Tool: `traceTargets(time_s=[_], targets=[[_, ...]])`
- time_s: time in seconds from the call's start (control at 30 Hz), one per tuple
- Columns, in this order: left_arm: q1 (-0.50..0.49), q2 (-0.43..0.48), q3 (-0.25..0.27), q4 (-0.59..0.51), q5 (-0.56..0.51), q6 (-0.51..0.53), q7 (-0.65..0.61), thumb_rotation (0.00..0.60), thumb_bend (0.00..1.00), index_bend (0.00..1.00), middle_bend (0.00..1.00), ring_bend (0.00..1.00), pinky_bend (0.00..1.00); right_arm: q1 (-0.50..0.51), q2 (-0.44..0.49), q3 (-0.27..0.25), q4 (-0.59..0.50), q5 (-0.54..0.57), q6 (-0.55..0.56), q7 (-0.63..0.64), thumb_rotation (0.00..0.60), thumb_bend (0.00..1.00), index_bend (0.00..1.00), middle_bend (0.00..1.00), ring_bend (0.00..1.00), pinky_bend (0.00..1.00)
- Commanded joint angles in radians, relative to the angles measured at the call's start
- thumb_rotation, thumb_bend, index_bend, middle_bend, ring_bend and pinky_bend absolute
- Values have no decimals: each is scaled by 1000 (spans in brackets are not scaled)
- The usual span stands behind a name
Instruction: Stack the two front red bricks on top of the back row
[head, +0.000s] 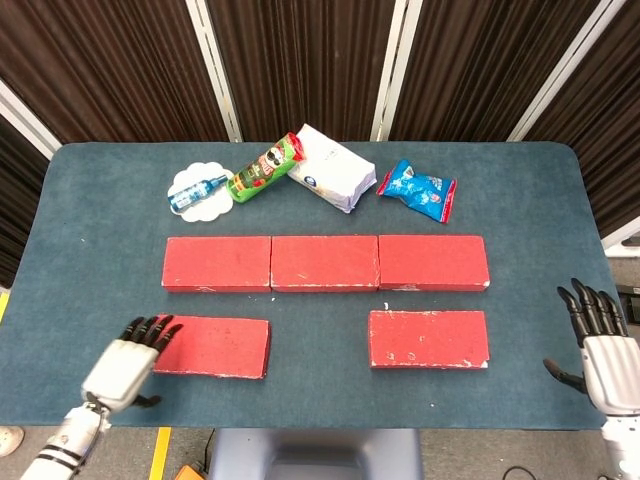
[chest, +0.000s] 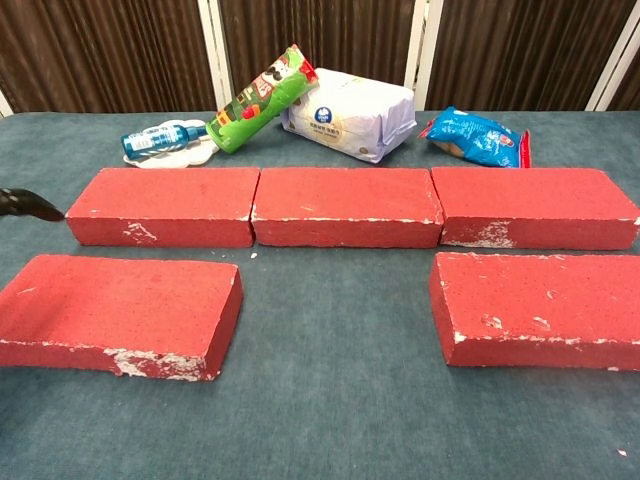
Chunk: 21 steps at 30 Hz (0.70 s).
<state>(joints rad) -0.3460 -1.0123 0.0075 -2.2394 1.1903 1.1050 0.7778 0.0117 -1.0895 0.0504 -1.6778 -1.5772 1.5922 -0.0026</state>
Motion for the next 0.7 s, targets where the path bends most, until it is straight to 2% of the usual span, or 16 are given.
traceTargets(time_s=[0.03,0.4,0.7], targets=[[-40,-69,-4,-26,-79,19,75,600,0,0,0,0,74,2,-2,1,1,4,-6,1,600,0,124,26,0,0],[-194,-230,-84,-77,-376,155,314,600,0,0,0,0,67,9,1,0,-13,26,-39,-19,600,0,125,26,0,0],[-331,-344,-140,-57,-614,242,409,600,0,0,0,0,64,10,2,2,-17,36,-47,-24,600,0,125,26,0,0]])
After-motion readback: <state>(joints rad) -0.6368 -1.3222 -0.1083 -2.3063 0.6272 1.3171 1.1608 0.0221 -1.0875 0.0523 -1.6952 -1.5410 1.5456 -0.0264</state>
